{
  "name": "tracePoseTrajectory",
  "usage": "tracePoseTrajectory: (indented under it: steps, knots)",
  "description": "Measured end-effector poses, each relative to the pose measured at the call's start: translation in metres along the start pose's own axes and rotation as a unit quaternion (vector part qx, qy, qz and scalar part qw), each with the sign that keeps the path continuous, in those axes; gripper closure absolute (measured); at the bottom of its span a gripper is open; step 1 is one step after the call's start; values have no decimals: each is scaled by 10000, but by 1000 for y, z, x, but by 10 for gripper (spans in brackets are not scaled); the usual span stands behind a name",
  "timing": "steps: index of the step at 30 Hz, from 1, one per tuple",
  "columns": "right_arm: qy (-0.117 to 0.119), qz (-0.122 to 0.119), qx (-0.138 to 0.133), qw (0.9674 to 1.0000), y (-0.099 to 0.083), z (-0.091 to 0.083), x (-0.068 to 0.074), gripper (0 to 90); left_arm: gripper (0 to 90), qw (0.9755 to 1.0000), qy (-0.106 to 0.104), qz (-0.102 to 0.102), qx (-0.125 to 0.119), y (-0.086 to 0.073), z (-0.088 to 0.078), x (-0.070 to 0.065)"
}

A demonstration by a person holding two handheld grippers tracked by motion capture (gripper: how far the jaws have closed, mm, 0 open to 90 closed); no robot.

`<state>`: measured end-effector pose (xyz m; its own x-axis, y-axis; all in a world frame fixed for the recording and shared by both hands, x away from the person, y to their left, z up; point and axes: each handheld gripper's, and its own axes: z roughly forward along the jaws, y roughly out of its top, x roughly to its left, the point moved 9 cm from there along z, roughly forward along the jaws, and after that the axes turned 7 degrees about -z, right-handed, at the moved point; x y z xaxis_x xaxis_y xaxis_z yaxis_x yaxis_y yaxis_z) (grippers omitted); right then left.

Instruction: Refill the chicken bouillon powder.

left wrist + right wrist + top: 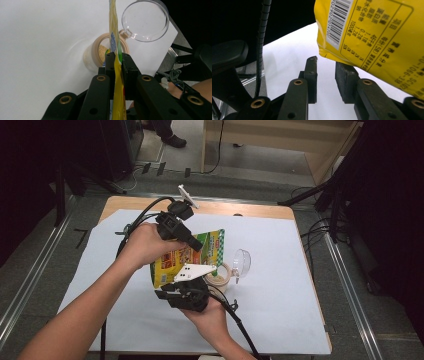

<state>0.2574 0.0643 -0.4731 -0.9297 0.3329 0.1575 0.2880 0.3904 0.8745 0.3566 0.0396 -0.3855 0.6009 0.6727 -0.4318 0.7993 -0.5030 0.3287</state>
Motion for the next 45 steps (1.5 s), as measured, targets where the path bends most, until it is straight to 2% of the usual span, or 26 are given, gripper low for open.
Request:
tracePoseTrajectory:
  steps: [29,45]
  knots:
    - [-29,-27,-7,10000,1,0,-1,732,860,10000,26,-5,-59,1,0,0]
    - [-63,-54,-19,10000,0,0,-2,728,865,9999,122,-26,-34,1,1,2]
